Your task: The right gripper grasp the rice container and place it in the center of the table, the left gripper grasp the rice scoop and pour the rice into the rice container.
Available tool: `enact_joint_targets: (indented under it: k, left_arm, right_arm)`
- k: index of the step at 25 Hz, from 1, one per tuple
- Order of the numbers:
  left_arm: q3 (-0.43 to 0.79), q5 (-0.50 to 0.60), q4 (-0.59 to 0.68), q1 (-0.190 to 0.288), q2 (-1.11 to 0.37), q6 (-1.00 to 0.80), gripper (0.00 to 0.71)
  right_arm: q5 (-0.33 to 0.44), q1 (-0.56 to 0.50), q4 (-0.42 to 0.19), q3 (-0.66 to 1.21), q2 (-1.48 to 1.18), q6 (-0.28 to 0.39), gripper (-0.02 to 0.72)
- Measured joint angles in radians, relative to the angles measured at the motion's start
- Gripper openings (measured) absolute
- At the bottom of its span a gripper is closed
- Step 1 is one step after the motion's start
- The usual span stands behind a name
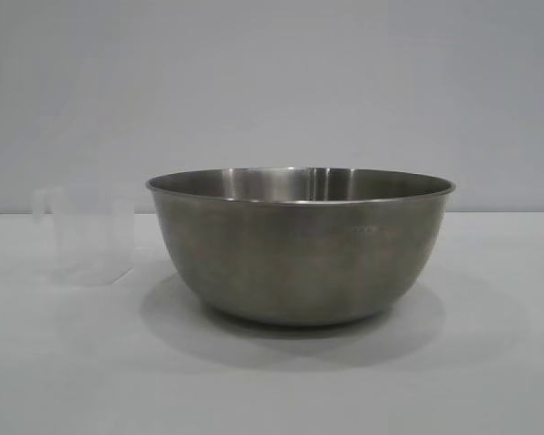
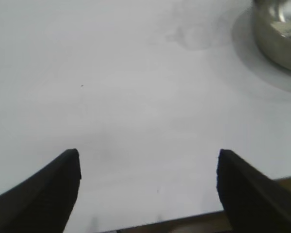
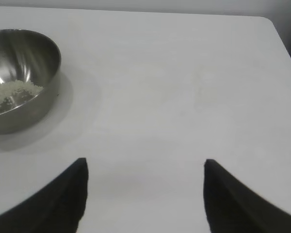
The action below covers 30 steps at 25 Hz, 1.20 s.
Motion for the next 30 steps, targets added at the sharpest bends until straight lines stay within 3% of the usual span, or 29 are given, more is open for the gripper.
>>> enact_joint_targets:
  k: [5,17,30]
  left_arm:
    - [0.0,0.005,0.0,0.012,-0.081,0.0,0.511]
    - [0.004,-0.003,-0.012,-0.005,-0.083,0.0,0.511]
    - [0.006,-0.005,-0.105,-0.007,-0.083,0.067,0.511]
  right_arm:
    - [0.0,0.0,0.0,0.0,0.0,0.0,0.414]
    - [0.0,0.0,0.0,0.0,0.0,0.0,0.414]
    - [0.0,0.0,0.0,0.0,0.0,0.0,0.414]
